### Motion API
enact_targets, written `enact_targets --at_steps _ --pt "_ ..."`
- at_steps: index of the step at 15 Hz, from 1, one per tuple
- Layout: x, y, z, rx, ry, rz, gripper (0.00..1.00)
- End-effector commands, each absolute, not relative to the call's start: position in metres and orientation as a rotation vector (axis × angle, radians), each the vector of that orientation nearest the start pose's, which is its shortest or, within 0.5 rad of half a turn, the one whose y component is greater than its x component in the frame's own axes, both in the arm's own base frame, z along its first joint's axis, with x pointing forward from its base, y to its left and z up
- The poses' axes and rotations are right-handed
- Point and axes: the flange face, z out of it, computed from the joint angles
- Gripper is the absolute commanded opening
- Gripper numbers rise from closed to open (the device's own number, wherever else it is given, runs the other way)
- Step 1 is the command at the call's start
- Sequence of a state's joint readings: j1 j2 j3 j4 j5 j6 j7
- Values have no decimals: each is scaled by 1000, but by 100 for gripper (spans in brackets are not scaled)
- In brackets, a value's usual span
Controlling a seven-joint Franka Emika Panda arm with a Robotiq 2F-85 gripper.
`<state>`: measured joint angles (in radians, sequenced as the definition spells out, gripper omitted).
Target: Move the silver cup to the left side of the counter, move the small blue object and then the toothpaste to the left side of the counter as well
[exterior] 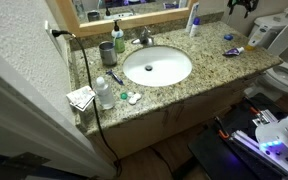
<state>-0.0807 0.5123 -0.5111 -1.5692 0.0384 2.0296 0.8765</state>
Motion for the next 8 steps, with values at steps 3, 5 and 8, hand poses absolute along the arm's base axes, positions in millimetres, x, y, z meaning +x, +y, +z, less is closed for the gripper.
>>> enact_targets --at_steps 3,5,8 --pt "567 -336 334 -2577 2054 -32 100" --pt "578 -339 337 -2581 2065 -23 100" --pt "578 -339 326 -2562 2108 -25 100"
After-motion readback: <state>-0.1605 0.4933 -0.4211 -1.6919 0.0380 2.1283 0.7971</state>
